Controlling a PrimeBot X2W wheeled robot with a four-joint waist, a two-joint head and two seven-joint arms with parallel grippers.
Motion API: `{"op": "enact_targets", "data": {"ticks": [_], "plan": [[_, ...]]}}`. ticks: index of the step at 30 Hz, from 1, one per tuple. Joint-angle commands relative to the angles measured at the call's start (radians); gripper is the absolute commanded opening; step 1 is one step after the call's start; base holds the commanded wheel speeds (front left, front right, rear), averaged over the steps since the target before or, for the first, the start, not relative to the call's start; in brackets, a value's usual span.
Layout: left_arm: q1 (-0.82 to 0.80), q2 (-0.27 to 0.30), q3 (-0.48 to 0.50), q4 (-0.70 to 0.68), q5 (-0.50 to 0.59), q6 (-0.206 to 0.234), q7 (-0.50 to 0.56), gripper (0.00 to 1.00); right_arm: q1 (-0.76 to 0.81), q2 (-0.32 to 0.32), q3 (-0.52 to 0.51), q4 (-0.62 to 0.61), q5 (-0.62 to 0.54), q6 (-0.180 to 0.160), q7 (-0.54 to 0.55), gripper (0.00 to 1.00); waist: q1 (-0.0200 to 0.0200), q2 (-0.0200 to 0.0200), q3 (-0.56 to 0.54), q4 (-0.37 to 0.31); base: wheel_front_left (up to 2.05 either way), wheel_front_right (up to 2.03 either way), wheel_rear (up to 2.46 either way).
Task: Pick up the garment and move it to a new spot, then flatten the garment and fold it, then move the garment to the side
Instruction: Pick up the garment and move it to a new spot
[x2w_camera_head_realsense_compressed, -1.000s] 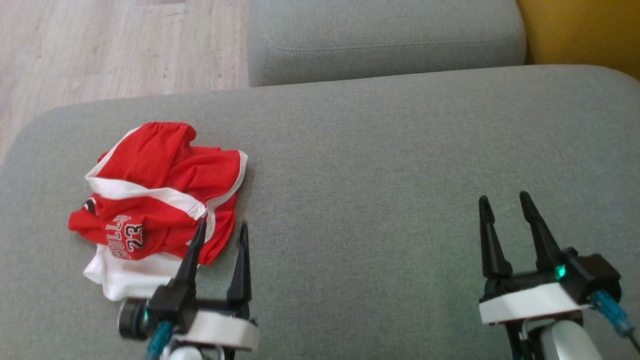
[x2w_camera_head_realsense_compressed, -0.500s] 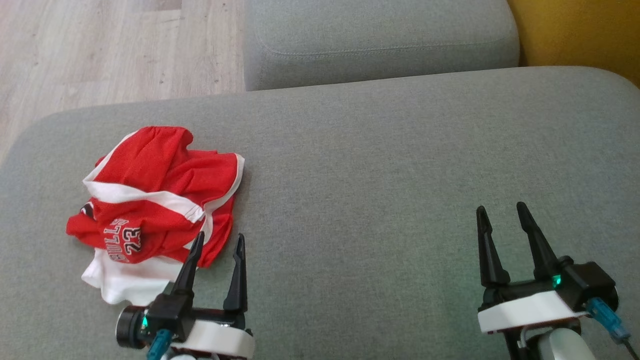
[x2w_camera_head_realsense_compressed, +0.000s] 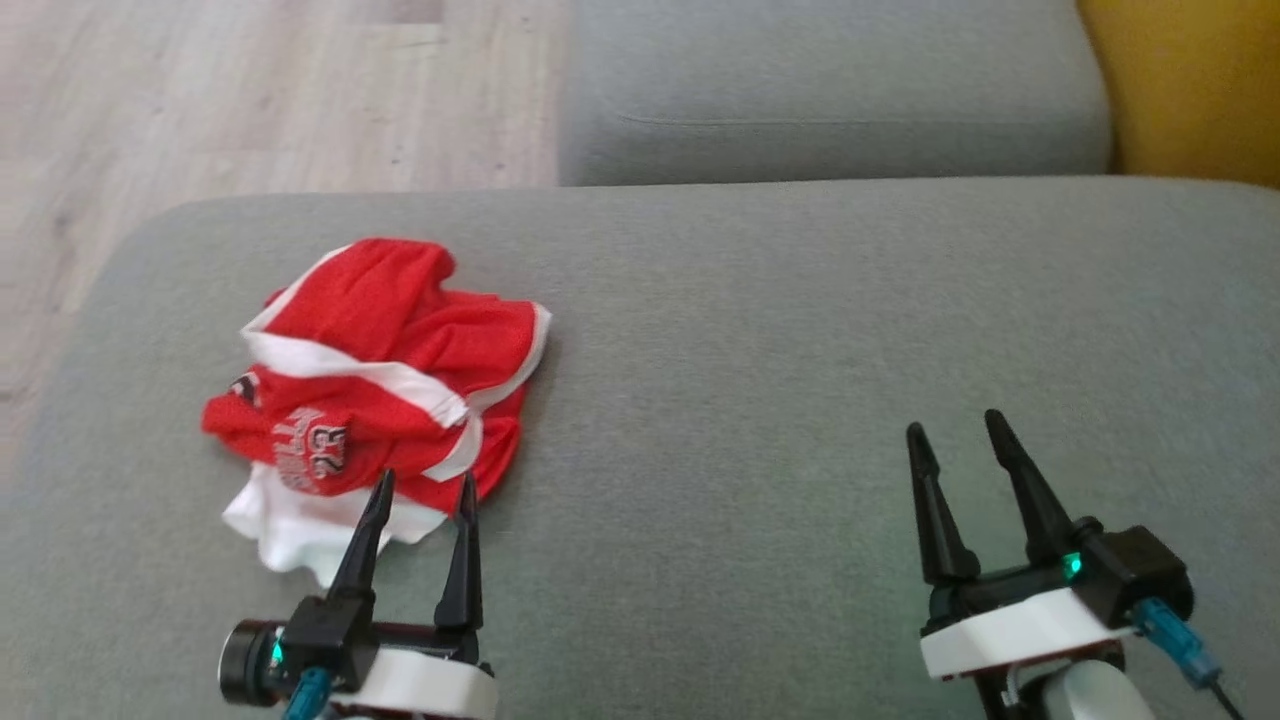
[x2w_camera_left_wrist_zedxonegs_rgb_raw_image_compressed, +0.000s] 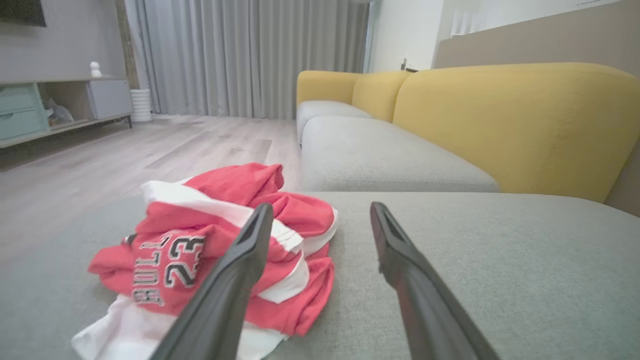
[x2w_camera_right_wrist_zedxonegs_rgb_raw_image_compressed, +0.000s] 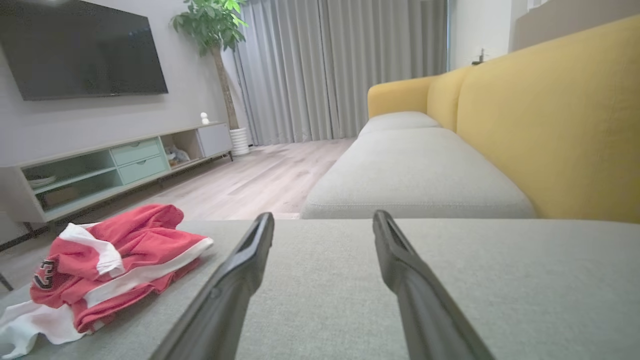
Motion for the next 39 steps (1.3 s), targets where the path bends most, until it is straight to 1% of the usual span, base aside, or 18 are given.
{"op": "enact_targets", "data": {"ticks": [1,6,7,8,10,14,18,23,28,32,35,39], "plan": [[-0.019,-0.005,0.042,-0.035,0.010,-0.004,-0.010,1.00,-0.016,-0.007,0.031,-0.030,0.009,0.008,-0.011,1.00,0.0000,0.0000,-0.009,0.029,0.00,0.00,0.00],[-0.009,-0.013,0.065,-0.048,0.025,-0.007,-0.010,1.00,-0.006,-0.007,0.051,-0.033,0.019,0.008,-0.011,1.00,0.0000,0.0000,-0.019,0.095,0.00,0.00,0.00],[-0.004,-0.015,0.077,-0.056,0.030,-0.008,-0.010,1.00,-0.003,-0.007,0.064,-0.033,0.023,0.008,-0.011,1.00,0.0000,0.0000,-0.022,0.120,0.00,0.00,0.00],[-0.004,-0.015,0.077,-0.056,0.030,-0.008,-0.010,1.00,-0.003,-0.007,0.064,-0.033,0.023,0.008,-0.011,1.00,0.0000,0.0000,-0.022,0.120,0.00,0.00,0.00],[0.006,-0.017,0.091,-0.059,0.037,-0.011,-0.010,1.00,-0.001,-0.007,0.083,-0.032,0.024,0.008,-0.011,1.00,0.0000,0.0000,-0.026,0.154,0.00,0.00,0.00],[0.015,-0.020,0.103,-0.058,0.041,-0.015,-0.010,1.00,0.000,-0.007,0.105,-0.031,0.028,0.008,-0.011,1.00,0.0000,0.0000,-0.030,0.180,0.00,0.00,0.00],[0.015,-0.023,0.102,-0.050,0.051,-0.029,-0.010,1.00,0.010,-0.007,0.116,-0.032,0.038,0.008,-0.011,1.00,0.0000,0.0000,-0.035,0.224,0.00,0.00,0.00],[0.017,-0.026,0.105,-0.045,0.059,-0.036,-0.010,1.00,0.020,-0.007,0.129,-0.033,0.040,0.008,-0.011,1.00,0.0000,0.0000,-0.038,0.268,0.00,0.00,0.00],[0.022,-0.027,0.114,-0.045,0.068,-0.045,-0.010,1.00,0.019,-0.007,0.132,-0.034,0.044,0.008,-0.011,1.00,0.0000,0.0000,-0.036,0.285,0.00,0.00,0.00],[0.009,-0.017,0.121,-0.046,0.083,-0.058,-0.010,1.00,0.012,-0.007,0.141,-0.036,0.044,0.008,-0.011,1.00,0.0000,0.0000,-0.022,0.276,0.00,0.00,0.00],[-0.039,0.013,0.098,-0.038,0.115,-0.091,-0.010,1.00,0.001,-0.007,0.135,-0.040,0.039,0.008,-0.011,1.00,0.0000,0.0000,0.006,0.264,0.00,0.00,0.00],[-0.162,0.057,0.056,0.010,0.135,-0.142,0.010,1.00,-0.021,-0.007,0.118,-0.044,0.026,0.008,-0.011,1.00,0.0000,0.0000,0.059,0.238,0.00,0.00,0.00]]}}
